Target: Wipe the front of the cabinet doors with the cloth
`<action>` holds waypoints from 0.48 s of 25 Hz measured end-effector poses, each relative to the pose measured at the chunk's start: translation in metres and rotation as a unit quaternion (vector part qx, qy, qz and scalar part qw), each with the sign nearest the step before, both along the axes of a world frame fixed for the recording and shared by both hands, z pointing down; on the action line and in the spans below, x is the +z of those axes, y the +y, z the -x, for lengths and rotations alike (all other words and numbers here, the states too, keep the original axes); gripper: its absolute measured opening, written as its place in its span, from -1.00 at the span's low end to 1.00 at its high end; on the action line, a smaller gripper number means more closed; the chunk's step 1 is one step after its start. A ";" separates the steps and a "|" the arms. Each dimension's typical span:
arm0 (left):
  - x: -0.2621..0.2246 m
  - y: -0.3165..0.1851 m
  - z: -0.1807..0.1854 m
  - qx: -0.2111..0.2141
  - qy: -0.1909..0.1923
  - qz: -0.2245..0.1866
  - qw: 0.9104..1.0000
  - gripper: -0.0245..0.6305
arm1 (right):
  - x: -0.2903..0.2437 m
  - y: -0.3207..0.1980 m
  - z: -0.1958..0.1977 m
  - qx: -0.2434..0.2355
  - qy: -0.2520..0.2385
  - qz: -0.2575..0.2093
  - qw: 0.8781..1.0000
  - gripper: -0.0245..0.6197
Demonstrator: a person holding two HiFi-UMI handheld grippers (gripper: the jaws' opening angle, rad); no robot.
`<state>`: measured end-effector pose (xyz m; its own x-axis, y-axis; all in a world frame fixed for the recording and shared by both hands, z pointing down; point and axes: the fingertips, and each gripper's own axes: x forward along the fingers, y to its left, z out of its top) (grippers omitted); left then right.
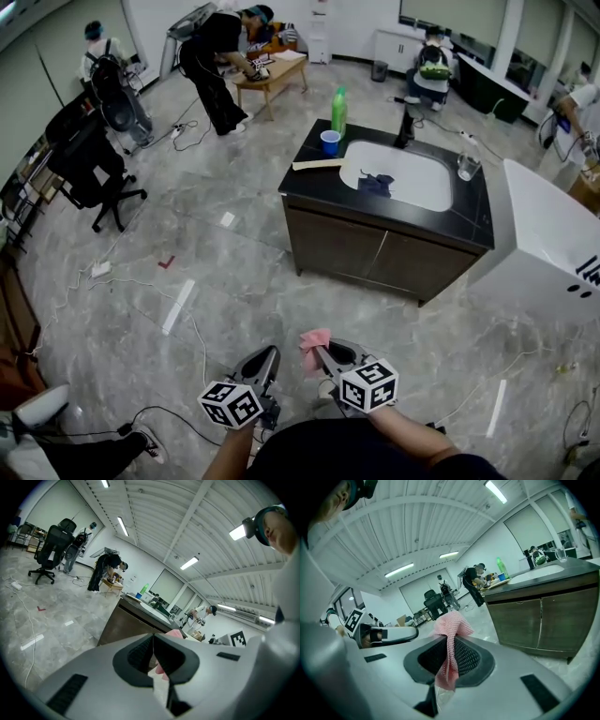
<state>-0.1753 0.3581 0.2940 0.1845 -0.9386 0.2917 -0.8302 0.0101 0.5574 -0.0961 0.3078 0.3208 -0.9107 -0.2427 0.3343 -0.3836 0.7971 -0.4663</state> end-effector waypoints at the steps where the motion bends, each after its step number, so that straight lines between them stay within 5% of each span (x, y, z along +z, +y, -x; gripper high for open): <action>1: 0.000 -0.008 0.001 0.003 -0.002 0.000 1.000 -0.90 | 0.000 -0.006 0.002 0.000 -0.001 -0.001 1.000 -0.76; 12: 0.011 -0.073 0.012 0.043 0.013 0.004 0.999 -0.90 | 0.016 -0.057 0.005 0.045 0.014 0.013 0.999 -0.76</action>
<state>-0.1869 0.2855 0.3053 0.2717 -0.9168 0.2926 -0.8133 -0.0562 0.5792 -0.1006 0.2511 0.3370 -0.8757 -0.3144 0.3665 -0.4667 0.7460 -0.4750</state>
